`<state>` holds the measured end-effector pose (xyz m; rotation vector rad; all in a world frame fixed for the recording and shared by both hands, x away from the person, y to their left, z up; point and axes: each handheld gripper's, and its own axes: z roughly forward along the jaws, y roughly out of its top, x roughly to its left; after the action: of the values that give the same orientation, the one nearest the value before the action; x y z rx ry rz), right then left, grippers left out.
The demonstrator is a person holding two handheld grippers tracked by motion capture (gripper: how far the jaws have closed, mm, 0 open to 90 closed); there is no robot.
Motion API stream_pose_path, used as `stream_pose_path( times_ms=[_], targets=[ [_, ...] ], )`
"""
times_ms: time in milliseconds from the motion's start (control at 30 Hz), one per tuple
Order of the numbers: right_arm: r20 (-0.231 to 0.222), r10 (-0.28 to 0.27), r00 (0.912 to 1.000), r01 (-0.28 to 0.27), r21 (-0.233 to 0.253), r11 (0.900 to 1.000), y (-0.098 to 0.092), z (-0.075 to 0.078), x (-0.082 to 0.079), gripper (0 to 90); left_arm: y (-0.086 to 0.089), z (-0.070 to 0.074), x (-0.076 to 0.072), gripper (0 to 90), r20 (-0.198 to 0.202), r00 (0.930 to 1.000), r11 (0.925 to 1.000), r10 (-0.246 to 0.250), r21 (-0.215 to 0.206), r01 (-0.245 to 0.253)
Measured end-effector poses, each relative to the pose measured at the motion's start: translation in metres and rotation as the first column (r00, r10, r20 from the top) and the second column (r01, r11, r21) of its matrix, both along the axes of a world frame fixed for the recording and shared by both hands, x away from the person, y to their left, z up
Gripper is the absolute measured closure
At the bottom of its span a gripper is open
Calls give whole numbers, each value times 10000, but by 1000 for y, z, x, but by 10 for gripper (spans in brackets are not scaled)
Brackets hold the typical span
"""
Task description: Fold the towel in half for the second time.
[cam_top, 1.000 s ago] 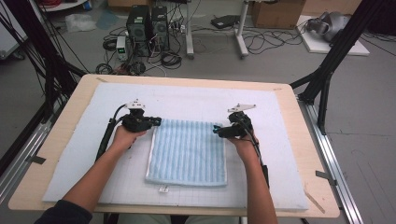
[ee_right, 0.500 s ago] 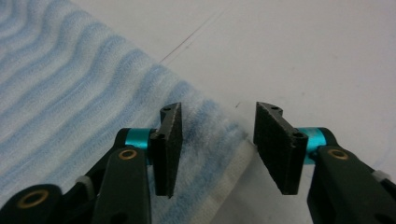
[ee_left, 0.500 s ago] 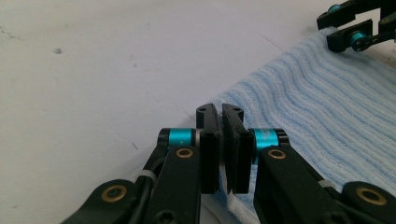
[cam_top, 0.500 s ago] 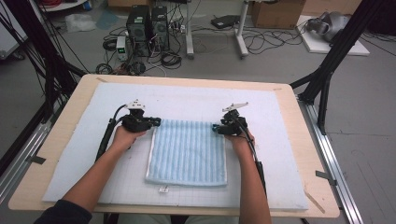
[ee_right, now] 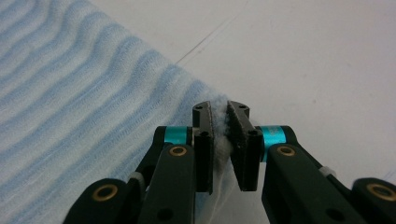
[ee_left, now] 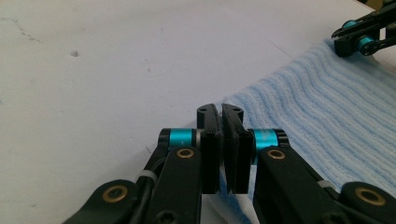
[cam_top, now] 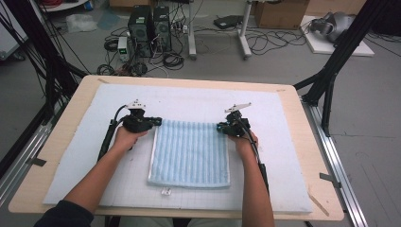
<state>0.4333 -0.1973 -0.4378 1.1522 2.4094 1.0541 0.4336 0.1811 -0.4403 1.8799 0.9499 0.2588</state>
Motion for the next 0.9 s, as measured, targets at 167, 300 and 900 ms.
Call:
stream_pose_path(
  times_ms=[167, 300, 900],
  targets=[
    [422, -238, 9988, 236, 69, 9997, 2, 7, 4, 808, 2, 7, 7, 854, 135, 9996, 9995, 238, -216, -236],
    [778, -353, 9963, 336, 226, 9992, 3, 14, 5, 809, 4, 14, 7, 854, 305, 9992, 9988, 257, -423, -244],
    [1316, 290, 9909, -318, 191, 9993, 0, 29, -18, 809, 10, 22, -20, 851, 845, 9956, 9973, -402, -583, 452]
  ],
)
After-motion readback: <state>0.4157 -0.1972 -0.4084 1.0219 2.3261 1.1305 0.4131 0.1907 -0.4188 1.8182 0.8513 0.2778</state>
